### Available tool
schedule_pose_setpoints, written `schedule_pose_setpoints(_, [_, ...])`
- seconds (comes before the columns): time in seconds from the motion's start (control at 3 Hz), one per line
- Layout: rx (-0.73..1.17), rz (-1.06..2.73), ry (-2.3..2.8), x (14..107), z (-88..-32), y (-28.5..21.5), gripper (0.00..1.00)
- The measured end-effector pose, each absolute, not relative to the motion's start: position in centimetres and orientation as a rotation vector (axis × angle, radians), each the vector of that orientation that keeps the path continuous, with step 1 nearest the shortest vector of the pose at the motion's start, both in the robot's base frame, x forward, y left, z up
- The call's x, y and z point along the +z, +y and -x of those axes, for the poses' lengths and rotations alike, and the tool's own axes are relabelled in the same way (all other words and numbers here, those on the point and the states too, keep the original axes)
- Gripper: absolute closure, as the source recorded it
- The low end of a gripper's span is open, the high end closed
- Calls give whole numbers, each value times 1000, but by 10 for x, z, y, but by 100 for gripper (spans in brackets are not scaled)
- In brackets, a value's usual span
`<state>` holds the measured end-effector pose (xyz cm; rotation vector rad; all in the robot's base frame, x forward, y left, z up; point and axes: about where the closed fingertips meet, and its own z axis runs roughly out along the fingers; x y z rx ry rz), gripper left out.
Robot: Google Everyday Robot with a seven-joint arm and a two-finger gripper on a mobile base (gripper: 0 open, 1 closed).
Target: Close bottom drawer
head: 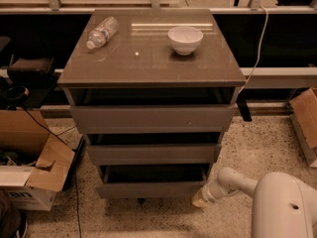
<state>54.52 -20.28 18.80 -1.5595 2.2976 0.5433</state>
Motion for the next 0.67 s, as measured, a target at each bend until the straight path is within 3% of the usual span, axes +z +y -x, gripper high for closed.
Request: schedule_pose_setpoints(0.67, [489,1484,2279,177,-577,-203,100])
